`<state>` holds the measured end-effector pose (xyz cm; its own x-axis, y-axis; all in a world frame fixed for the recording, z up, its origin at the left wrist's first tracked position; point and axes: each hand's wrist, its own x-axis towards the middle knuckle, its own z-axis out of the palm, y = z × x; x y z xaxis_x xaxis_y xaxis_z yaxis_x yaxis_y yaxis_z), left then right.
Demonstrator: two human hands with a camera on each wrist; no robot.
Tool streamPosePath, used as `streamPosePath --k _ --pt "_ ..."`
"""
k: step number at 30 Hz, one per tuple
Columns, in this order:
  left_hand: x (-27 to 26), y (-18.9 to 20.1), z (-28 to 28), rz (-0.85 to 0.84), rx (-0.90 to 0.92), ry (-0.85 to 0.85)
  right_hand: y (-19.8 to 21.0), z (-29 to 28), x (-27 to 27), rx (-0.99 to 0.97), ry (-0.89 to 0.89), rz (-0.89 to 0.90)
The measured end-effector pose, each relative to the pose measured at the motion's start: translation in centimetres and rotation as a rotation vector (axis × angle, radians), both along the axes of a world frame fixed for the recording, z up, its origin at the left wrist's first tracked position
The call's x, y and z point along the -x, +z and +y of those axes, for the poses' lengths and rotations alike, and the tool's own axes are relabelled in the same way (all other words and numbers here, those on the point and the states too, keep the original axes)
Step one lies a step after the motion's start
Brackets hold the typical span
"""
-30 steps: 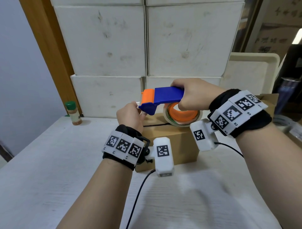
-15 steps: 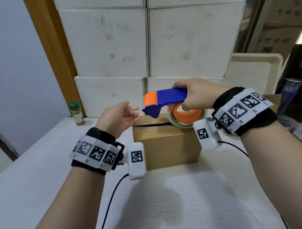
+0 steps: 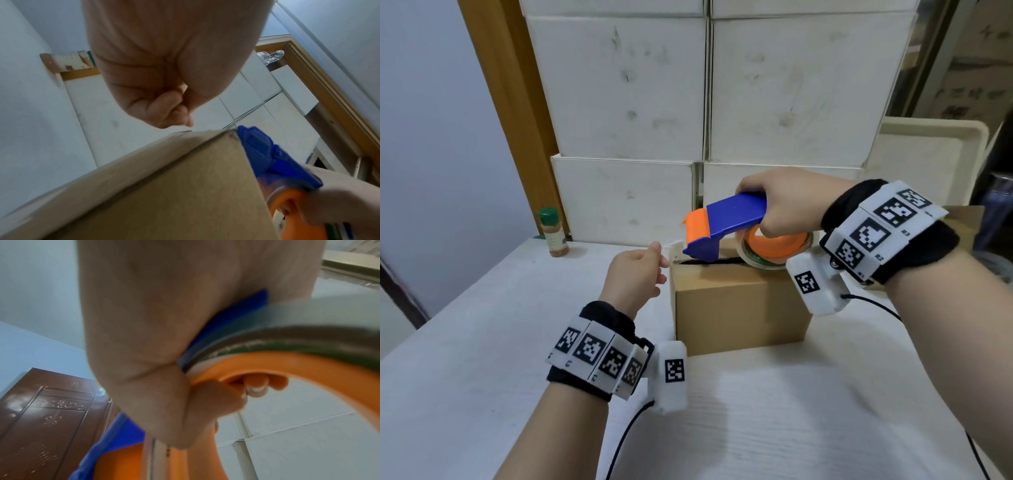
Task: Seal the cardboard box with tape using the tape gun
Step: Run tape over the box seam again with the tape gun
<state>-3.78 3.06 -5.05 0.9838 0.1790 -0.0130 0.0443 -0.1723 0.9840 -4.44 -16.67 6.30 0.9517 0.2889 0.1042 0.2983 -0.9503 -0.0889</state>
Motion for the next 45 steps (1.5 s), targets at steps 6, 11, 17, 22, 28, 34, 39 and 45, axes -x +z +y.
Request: streamPosePath --k 6,11,17,22,28,34,39,45 --pt "0.0 -1.0 0.2 0.016 0.014 -0.013 -0.1 0.4 -0.1 0.027 0.008 -0.005" --pt "-0.1 -1.5 0.1 0.028 0.014 -0.017 -0.1 0.6 -0.1 0.041 0.002 -0.008" --pt "-0.2 -2.0 -0.1 0.024 0.037 -0.004 -0.2 0.8 -0.2 0.062 -0.001 -0.008" --pt "-0.4 -2.6 -0.3 0.015 0.058 -0.002 -0.2 1.0 -0.1 0.085 -0.013 -0.008" --pt "-0.6 -2.1 0.3 -0.095 0.047 0.062 -0.2 1.4 -0.2 0.112 0.000 -0.011" --pt "-0.8 -3.1 0.3 -0.017 0.043 0.026 -0.1 1.8 -0.2 0.139 0.012 -0.007" --pt "-0.9 -3.6 0.0 0.004 0.053 0.006 -0.1 2.0 -0.1 0.155 0.016 -0.004" --pt "-0.7 -4.5 -0.7 -0.039 -0.031 -0.008 -0.2 2.2 -0.2 0.167 0.015 -0.004"
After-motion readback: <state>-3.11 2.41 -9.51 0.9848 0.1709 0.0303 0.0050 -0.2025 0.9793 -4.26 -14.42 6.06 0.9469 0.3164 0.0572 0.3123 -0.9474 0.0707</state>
